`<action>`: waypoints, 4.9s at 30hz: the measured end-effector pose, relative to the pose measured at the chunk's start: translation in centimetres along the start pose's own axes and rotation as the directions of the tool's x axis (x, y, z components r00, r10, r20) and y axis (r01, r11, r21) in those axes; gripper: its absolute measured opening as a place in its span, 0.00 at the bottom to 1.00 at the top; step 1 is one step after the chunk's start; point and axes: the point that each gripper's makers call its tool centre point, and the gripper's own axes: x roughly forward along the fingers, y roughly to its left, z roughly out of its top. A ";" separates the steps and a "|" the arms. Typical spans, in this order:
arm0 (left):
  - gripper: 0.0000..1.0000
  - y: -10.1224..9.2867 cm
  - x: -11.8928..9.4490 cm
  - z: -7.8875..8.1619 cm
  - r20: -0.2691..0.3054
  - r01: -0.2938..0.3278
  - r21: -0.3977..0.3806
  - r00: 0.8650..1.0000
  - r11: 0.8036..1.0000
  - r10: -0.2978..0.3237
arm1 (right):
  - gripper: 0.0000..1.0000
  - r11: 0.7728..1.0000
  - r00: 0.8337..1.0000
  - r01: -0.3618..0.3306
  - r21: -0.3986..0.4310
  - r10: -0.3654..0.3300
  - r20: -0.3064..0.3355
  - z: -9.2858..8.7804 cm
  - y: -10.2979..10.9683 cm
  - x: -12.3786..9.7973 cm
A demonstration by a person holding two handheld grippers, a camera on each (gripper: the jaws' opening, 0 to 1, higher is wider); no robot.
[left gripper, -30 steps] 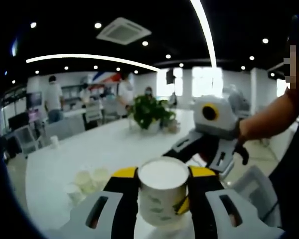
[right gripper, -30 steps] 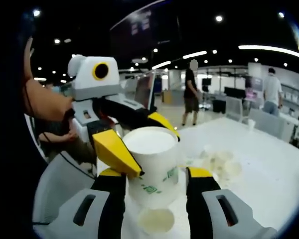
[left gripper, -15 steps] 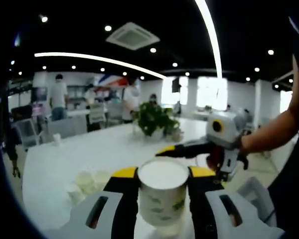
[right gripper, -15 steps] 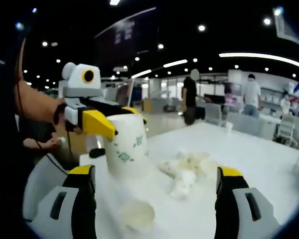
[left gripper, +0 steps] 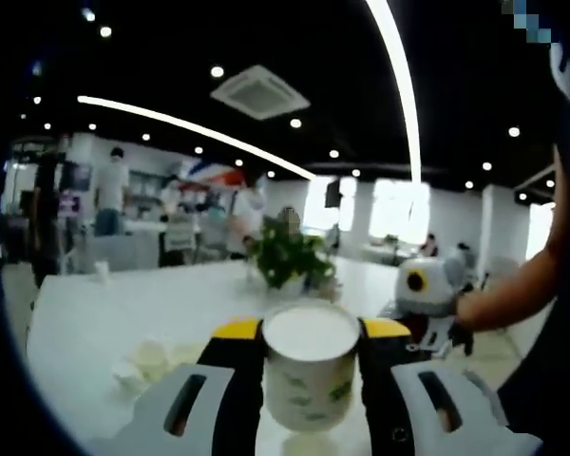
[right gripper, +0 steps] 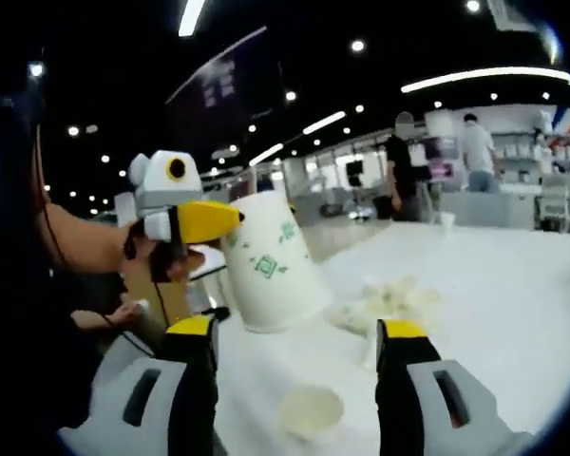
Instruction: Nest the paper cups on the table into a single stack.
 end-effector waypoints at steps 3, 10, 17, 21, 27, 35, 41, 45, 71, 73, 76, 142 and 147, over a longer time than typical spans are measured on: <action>0.37 0.2 -0.2 0.4 0.021 -0.002 -0.025 1.000 1.000 0.003 | 0.54 1.000 1.000 -0.011 -0.001 0.011 0.008 0.6 0.6 0.2; 0.37 0.1 -0.6 1.1 0.063 0.007 -0.060 0.998 0.998 -0.003 | 0.48 0.999 0.998 -0.047 0.004 0.047 0.044 2.1 1.8 0.1; 0.37 -0.3 -1.0 1.8 0.112 0.022 -0.106 0.994 0.994 -0.010 | 0.43 0.995 0.995 -0.089 0.033 0.088 0.042 2.4 2.3 -0.2; 0.37 -0.3 -1.0 2.3 0.136 0.023 -0.116 0.991 0.993 -0.007 | 0.40 0.993 0.993 -0.108 0.054 0.105 0.047 2.5 2.5 -0.2; 0.37 -0.1 -1.1 2.7 0.154 0.020 -0.123 0.988 0.992 -0.001 | 0.41 0.989 0.993 -0.112 0.094 0.108 0.045 2.2 2.4 0.0; 0.37 0.0 -1.2 2.4 0.144 0.021 -0.125 0.990 0.992 -0.003 | 0.38 0.986 0.990 -0.133 0.101 0.128 0.055 2.6 3.0 0.0; 0.37 0.0 -2.7 0.3 0.068 0.071 -0.149 0.996 0.986 -0.062 | 0.38 0.979 0.986 -0.156 0.128 0.147 0.075 3.5 2.8 -0.5; 0.37 -0.3 -3.8 -0.3 0.017 0.130 -0.167 0.991 0.977 -0.129 | 0.33 0.973 0.978 -0.205 0.111 0.198 0.064 3.9 3.7 -0.7; 0.37 -1.4 -5.8 -0.6 -0.124 0.287 -0.049 0.949 0.957 -0.290 | 0.15 0.920 0.921 -0.388 0.057 0.388 0.014 6.4 7.1 -0.6; 0.37 -1.2 -5.8 -0.6 -0.132 0.282 -0.049 0.949 0.958 -0.287 | 0.15 0.917 0.919 -0.395 0.057 0.395 0.007 6.5 7.2 -0.5; 0.37 -1.3 -5.8 -0.5 -0.129 0.286 -0.046 0.948 0.957 -0.289 | 0.13 0.915 0.916 -0.400 0.054 0.401 -0.010 6.6 7.1 -0.5; 0.99 10.7 -13.7 -4.2 -0.195 -0.350 0.114 0.910 0.930 0.367 | 0.00 0.926 0.865 -0.338 -0.168 0.235 -0.443 8.5 5.9 -0.7; 0.99 11.9 -14.4 -5.1 -0.215 -0.390 0.113 0.888 0.914 0.406 | 0.00 0.917 0.812 -0.342 -0.207 0.177 -0.555 7.1 5.4 -0.4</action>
